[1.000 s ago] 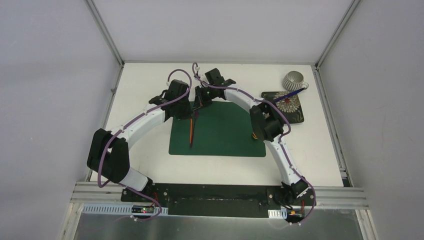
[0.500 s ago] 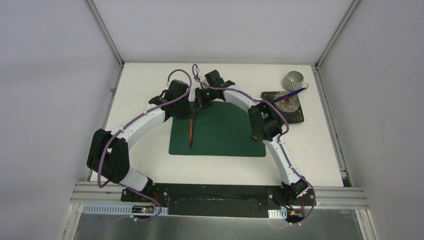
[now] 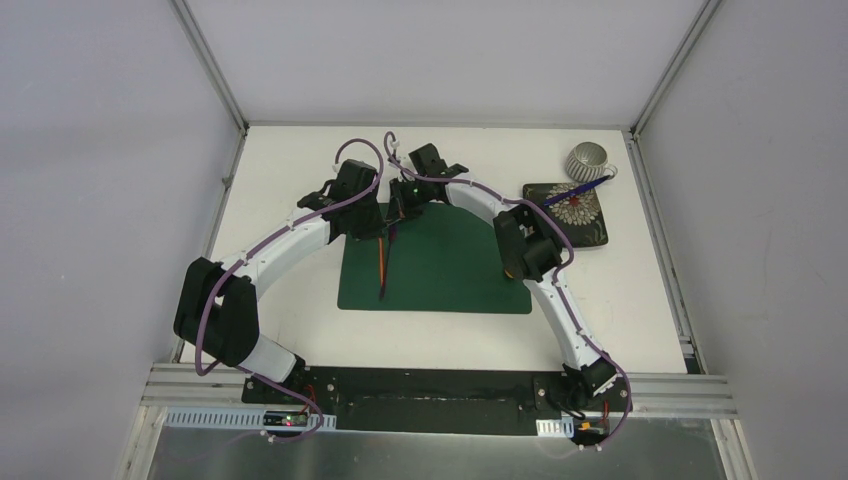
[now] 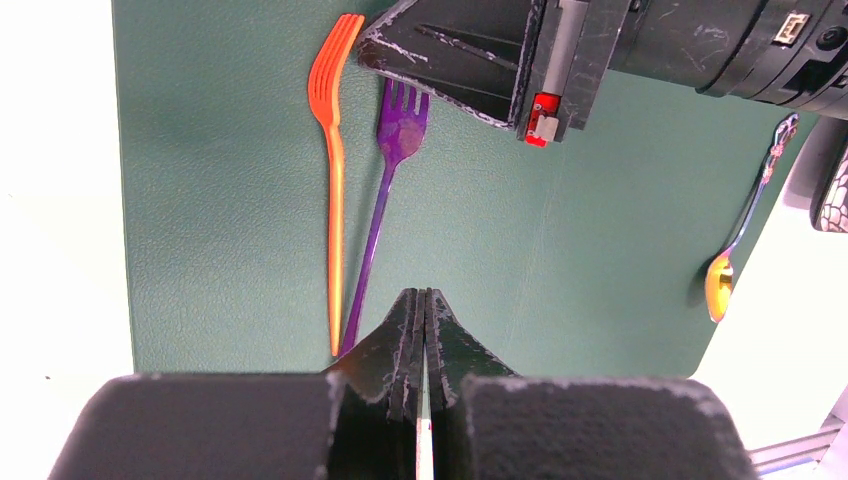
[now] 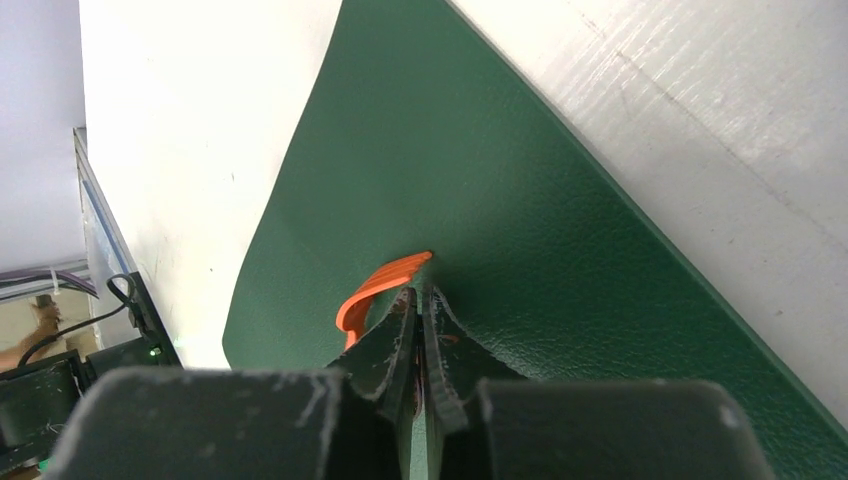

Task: Set the dinner table for one person
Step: Place the fork on the napkin.

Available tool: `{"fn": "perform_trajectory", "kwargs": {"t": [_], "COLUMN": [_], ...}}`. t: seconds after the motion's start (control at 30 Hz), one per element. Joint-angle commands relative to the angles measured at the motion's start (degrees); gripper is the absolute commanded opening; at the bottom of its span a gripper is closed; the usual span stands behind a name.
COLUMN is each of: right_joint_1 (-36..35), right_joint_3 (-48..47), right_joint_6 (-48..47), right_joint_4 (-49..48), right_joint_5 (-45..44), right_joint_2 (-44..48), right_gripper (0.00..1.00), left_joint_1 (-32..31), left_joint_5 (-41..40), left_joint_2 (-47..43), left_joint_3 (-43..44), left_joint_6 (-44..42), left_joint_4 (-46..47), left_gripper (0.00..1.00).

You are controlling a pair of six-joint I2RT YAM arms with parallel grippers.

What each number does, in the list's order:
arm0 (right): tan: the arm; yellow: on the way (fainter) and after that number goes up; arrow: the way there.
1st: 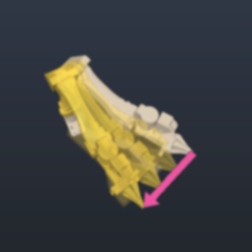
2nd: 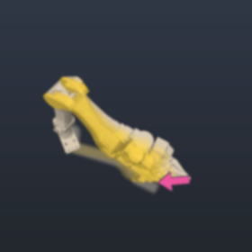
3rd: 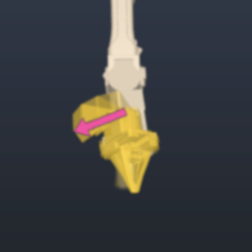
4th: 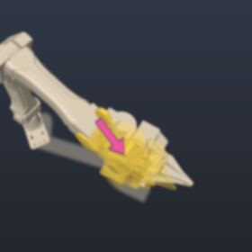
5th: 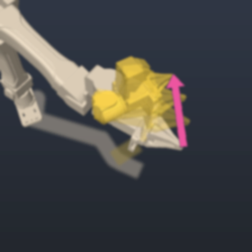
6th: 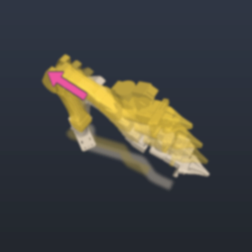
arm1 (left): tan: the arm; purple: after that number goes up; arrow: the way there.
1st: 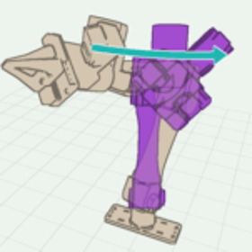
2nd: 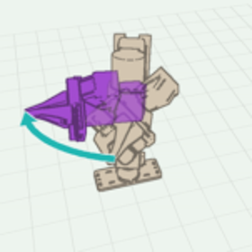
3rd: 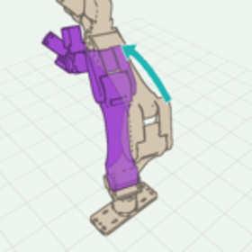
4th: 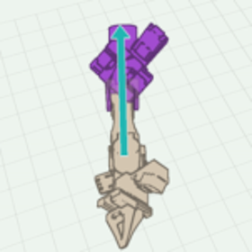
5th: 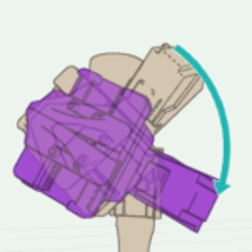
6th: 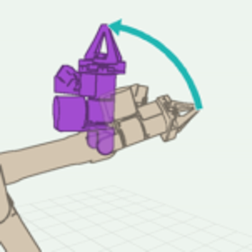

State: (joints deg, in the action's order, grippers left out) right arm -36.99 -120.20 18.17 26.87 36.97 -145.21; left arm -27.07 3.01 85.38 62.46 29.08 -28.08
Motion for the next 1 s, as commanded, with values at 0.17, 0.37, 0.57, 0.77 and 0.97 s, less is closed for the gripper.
{"fn": "perform_trajectory", "kwargs": {"t": [0.17,0.37,0.57,0.77,0.97], "right_joint_1": [-0.3,-0.3,0.0,1.2,3.1], "right_joint_3": [-2.1,-1.6,-1.0,-1.5,0.9], "right_joint_6": [0.3,-0.6,-1.9,-2.1,-1.9], "right_joint_4": [-1.0,-0.2,0.9,1.8,3.2], "right_joint_5": [1.8,0.7,-1.8,-5.5,-14.6], "right_joint_2": [1.0,2.9,5.0,6.7,11.7], "right_gripper": [0.38,0.5,0.56,0.59,0.59], "left_joint_1": [-0.4,-0.4,-0.4,-0.4,-0.4], "left_joint_5": [-0.9,-0.6,-0.5,-0.7,-1.3], "left_joint_2": [-1.9,-1.9,-2.0,-2.4,-2.6], "left_joint_3": [1.5,1.5,1.4,1.4,1.4], "left_joint_6": [-0.9,-0.6,-0.4,-0.3,-0.2], "left_joint_4": [0.6,0.6,0.7,0.7,0.7], "left_gripper": [0.0,0.0,0.0,0.0,0.0]}}
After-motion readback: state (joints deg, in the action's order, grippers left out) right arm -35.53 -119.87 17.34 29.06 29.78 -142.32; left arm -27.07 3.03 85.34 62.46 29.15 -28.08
